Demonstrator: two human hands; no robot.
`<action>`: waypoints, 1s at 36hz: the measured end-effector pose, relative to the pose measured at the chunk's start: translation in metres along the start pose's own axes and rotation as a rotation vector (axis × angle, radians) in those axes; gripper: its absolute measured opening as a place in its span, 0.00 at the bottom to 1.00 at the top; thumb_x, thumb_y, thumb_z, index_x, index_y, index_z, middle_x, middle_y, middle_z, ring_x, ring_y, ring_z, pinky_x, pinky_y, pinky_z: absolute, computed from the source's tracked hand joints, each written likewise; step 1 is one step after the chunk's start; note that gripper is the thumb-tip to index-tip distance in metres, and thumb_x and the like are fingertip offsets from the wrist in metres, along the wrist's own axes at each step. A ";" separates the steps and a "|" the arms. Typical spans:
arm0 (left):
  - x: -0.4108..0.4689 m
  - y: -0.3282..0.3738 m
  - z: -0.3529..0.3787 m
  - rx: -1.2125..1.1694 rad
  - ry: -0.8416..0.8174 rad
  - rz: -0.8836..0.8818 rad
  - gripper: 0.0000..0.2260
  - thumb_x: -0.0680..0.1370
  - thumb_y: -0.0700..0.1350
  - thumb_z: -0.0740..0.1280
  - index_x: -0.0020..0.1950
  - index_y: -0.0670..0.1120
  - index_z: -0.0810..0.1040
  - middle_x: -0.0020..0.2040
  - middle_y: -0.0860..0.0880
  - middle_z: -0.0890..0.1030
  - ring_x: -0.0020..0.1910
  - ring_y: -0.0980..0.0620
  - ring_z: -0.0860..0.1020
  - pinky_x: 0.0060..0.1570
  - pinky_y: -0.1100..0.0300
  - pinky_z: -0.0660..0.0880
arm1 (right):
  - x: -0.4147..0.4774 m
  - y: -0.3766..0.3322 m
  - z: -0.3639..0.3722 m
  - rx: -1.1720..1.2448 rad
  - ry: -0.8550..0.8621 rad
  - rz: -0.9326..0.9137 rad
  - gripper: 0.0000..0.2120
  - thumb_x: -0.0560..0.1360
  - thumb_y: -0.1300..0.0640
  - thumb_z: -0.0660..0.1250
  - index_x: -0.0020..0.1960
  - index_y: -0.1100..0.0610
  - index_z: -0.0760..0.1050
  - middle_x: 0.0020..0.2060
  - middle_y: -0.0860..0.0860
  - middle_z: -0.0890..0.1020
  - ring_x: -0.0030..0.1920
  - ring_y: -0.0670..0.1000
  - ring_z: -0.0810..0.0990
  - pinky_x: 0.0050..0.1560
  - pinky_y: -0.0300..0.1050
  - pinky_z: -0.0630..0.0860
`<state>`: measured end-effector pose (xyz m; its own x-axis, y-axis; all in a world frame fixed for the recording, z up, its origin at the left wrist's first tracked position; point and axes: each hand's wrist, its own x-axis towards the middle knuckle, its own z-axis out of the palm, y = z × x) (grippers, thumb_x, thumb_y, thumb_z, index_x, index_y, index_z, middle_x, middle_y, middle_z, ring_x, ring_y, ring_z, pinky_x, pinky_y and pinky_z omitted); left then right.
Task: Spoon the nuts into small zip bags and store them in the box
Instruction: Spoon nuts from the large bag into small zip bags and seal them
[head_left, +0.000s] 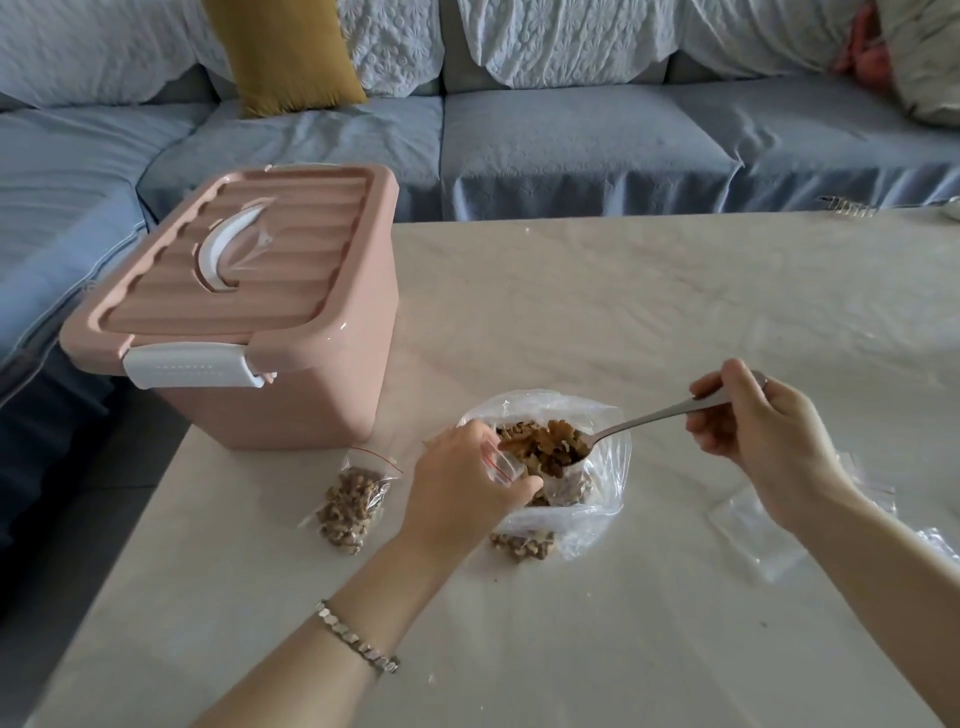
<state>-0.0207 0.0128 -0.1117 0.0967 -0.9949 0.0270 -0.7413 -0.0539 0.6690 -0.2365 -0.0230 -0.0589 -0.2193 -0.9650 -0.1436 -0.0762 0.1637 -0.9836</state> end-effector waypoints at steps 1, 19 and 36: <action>0.001 0.000 0.001 0.009 -0.006 0.012 0.17 0.66 0.53 0.73 0.46 0.50 0.69 0.39 0.59 0.71 0.45 0.55 0.73 0.52 0.60 0.70 | 0.001 -0.001 0.002 -0.025 -0.015 0.000 0.16 0.80 0.56 0.54 0.36 0.58 0.73 0.20 0.50 0.77 0.21 0.46 0.71 0.27 0.37 0.70; 0.001 0.002 0.011 0.052 -0.012 -0.056 0.19 0.67 0.60 0.71 0.48 0.49 0.72 0.46 0.54 0.79 0.49 0.52 0.76 0.53 0.57 0.71 | -0.003 -0.041 0.033 -0.477 -0.195 -0.448 0.16 0.80 0.54 0.54 0.38 0.56 0.74 0.26 0.50 0.79 0.24 0.44 0.74 0.28 0.29 0.68; -0.004 0.002 0.011 -0.104 0.118 0.029 0.15 0.66 0.52 0.74 0.43 0.47 0.72 0.41 0.52 0.77 0.45 0.49 0.76 0.45 0.59 0.71 | -0.035 -0.045 0.031 -0.518 -0.419 -0.715 0.10 0.79 0.51 0.57 0.40 0.48 0.73 0.28 0.47 0.78 0.31 0.45 0.77 0.34 0.29 0.71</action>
<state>-0.0294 0.0159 -0.1184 0.1582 -0.9787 0.1310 -0.6730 -0.0098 0.7396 -0.1955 -0.0026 -0.0127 0.4006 -0.8499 0.3424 -0.4966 -0.5155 -0.6984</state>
